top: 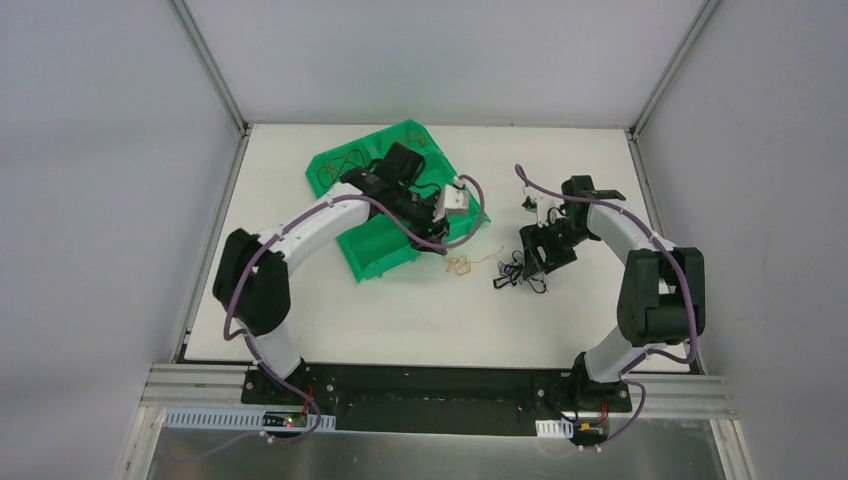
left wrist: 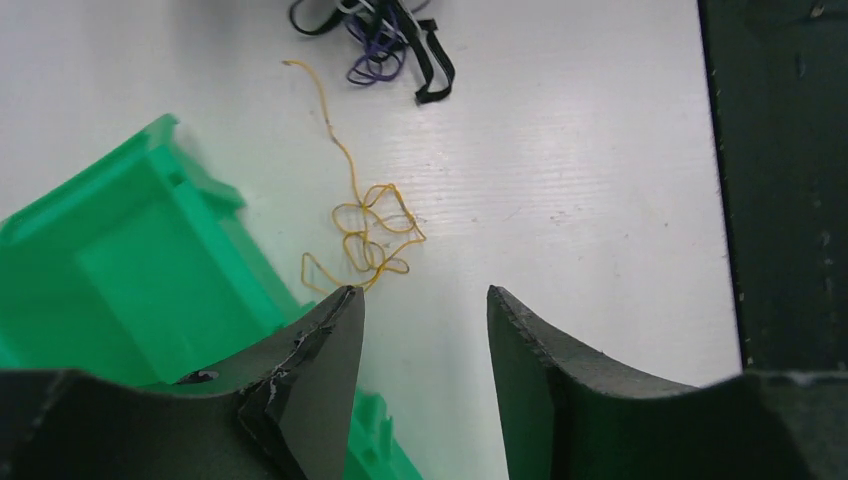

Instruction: Untangle the cables

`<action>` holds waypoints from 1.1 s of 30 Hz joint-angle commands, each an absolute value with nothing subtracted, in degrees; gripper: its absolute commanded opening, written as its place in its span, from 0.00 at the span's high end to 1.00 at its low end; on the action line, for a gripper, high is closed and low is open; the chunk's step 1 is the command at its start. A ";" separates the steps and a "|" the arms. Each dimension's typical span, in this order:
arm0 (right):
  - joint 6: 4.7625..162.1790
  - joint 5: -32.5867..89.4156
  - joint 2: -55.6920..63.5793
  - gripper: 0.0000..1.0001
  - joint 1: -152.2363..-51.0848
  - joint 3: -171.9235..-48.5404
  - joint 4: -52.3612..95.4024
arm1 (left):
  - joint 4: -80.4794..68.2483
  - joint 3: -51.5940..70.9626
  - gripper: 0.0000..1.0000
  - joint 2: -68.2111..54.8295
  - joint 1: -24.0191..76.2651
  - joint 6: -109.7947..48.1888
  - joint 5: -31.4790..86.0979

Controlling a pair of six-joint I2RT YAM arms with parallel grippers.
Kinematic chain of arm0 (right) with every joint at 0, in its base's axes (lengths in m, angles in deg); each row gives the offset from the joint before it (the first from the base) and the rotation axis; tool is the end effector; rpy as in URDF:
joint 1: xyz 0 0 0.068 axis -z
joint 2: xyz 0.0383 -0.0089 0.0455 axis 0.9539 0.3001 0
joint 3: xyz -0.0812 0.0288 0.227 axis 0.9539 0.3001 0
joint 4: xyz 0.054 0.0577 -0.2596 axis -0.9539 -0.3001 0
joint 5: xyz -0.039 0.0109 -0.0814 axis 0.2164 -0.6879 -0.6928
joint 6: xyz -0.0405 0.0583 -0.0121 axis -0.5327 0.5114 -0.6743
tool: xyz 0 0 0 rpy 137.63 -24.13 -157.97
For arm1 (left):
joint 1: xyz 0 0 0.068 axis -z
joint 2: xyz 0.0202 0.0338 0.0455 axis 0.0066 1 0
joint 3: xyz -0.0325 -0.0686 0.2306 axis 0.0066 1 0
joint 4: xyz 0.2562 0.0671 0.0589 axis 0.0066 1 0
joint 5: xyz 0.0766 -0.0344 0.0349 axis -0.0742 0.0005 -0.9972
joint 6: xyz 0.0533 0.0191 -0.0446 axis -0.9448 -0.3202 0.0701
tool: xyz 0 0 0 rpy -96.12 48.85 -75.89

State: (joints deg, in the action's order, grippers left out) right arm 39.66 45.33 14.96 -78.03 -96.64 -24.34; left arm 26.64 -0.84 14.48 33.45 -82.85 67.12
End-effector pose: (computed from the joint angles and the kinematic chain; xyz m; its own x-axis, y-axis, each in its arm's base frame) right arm 0.3058 0.0542 0.1455 -0.6626 -0.6136 -0.4295 -0.7291 0.6597 0.1824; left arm 0.2994 -0.2540 0.2618 0.0842 0.4657 -0.8809 0.9963 -0.0556 0.0658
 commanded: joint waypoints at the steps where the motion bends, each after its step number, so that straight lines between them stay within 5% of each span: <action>1: 41.47 46.50 16.17 0.32 -74.90 -99.01 -27.16 | 27.01 -3.30 0.52 21.78 38.31 -97.40 62.50; 15: 41.76 52.37 9.35 0.31 -70.05 -98.72 -30.21 | 27.45 -5.31 0.64 34.55 44.12 -110.66 51.29; 17: 41.76 52.95 9.10 0.31 -69.61 -98.71 -30.42 | 27.45 -5.78 0.73 35.35 44.18 -110.74 50.00; 19: 41.77 53.19 8.94 0.31 -69.47 -98.82 -30.33 | 27.45 -6.23 1.00 35.58 44.29 -110.99 49.23; 22: 41.86 53.29 9.02 0.31 -69.22 -99.38 -30.35 | 27.46 -6.94 1.00 33.49 44.21 -109.43 50.52; 25: 41.73 53.04 8.89 0.31 -68.90 -100.40 -30.48 | 26.48 -12.19 1.00 26.86 43.59 -97.68 55.51; 27: 41.68 52.80 8.58 0.31 -68.44 -101.00 -30.53 | 18.95 -20.42 1.00 23.21 39.27 -76.01 59.18; 30: 42.12 53.26 7.94 0.31 -67.61 -101.47 -30.60 | 3.08 -27.01 1.00 21.88 28.20 -46.45 47.87; 31: 42.38 53.59 7.58 0.31 -67.47 -101.47 -30.48 | 3.02 -28.98 1.00 22.28 25.59 -43.95 43.58; 33: 43.30 54.72 7.54 0.31 -67.35 -101.17 -30.01 | 15.70 -31.68 1.00 21.86 27.87 -56.83 54.16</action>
State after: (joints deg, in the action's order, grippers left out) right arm 41.74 51.76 10.48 -68.11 -99.31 -28.91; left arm 13.88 -24.82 28.75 33.12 -66.74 50.45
